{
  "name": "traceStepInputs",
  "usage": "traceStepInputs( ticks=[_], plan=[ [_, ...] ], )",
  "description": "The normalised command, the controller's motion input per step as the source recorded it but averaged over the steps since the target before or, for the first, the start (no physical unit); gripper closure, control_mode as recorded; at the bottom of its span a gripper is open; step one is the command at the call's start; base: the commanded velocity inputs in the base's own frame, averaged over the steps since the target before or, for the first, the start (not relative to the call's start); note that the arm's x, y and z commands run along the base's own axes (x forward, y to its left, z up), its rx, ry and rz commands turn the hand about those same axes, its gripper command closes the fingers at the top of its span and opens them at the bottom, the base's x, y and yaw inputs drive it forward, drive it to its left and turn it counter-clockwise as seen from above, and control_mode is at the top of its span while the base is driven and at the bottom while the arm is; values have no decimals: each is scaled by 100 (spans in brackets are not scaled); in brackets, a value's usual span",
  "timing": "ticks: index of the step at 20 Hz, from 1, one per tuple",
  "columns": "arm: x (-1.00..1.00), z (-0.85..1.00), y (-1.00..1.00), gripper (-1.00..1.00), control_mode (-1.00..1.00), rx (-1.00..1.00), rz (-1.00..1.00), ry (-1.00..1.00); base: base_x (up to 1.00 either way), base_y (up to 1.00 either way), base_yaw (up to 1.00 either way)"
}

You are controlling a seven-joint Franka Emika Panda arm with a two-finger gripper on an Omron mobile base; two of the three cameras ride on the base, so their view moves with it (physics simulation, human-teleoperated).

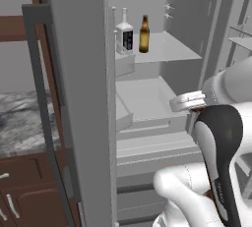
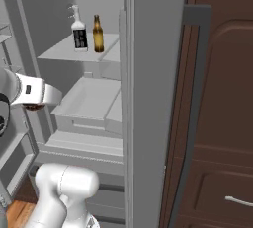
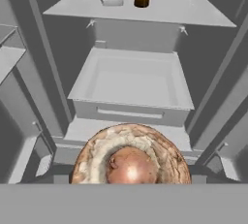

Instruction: Place the beer and liquor on the top shelf of the fridge to keep them out of children's reach, and place the mushroom on lower shelves for easy access.

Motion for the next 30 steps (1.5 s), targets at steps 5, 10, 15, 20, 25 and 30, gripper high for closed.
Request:
traceStepInputs(
  ticks=[5,10,15,20,25,30],
  plan=[
    [57,-61,0,100,-100,0,0,0,0,0,0],
    [59,-44,0,100,-100,1,1,0,0,0,0],
    [70,-16,0,100,-100,0,0,2,0,0,0],
    [65,-9,0,100,-100,0,0,5,0,0,0],
    [55,-18,0,100,-100,0,0,3,0,0,0],
    [48,-32,0,100,-100,0,0,0,0,0,0]
  ],
)
